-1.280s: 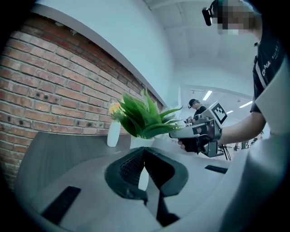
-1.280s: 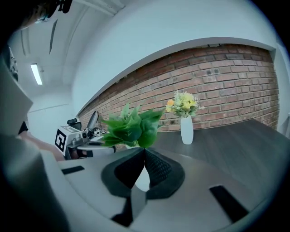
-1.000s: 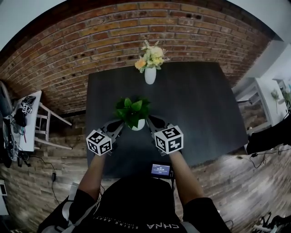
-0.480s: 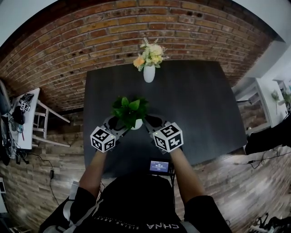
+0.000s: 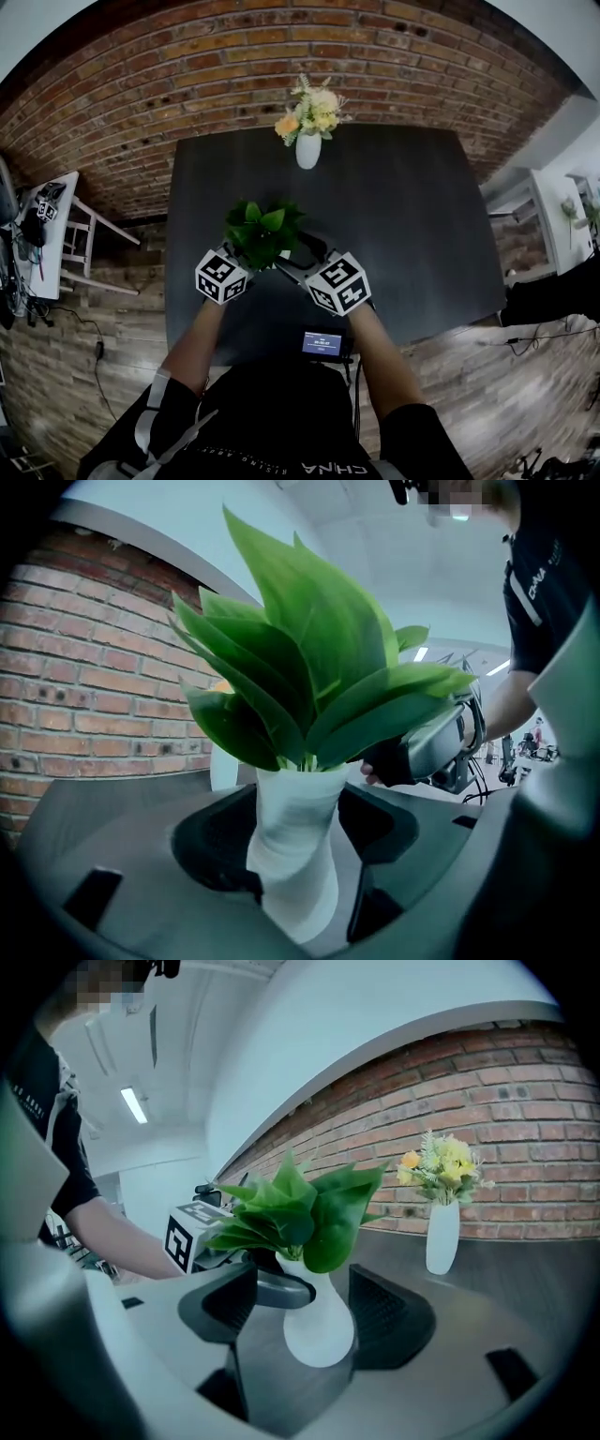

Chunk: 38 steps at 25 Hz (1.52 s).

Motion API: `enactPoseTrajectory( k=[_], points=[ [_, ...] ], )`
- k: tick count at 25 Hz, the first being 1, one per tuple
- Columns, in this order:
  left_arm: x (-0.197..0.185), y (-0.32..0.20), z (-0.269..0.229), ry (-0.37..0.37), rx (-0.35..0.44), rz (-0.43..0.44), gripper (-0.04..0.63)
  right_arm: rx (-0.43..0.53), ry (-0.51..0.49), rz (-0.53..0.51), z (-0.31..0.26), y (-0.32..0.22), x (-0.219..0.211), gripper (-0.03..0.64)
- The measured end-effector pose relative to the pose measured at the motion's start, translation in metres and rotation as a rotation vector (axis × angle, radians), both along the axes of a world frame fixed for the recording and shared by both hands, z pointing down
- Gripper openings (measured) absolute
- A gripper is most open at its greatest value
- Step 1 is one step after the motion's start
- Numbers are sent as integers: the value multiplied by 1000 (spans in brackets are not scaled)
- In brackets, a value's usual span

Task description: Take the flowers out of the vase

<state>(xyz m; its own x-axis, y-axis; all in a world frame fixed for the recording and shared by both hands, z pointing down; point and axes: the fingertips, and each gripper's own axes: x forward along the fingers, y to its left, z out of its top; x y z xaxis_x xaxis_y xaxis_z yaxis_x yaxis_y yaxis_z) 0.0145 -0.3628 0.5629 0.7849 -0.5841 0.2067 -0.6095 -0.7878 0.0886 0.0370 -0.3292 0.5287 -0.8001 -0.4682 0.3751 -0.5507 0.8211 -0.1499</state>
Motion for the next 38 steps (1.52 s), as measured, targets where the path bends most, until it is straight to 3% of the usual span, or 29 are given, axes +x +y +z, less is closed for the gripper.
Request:
enactPoseTrajectory(
  k=[6,22,28,38],
  points=[
    [5,-2,2,-47,18,9,255,52,-22,-39,-8,-14,-20,279],
    [4,-3,2,-73,27,8,253,170,20,-60,-18,-36,-55,273],
    [3,-4,4,-72,27,3,253,207,-4,-25,-26,-42,-53,161],
    [3,-5,3,-77,14,-3,253,160,-73,28,-40,-47,-43,80]
  ],
)
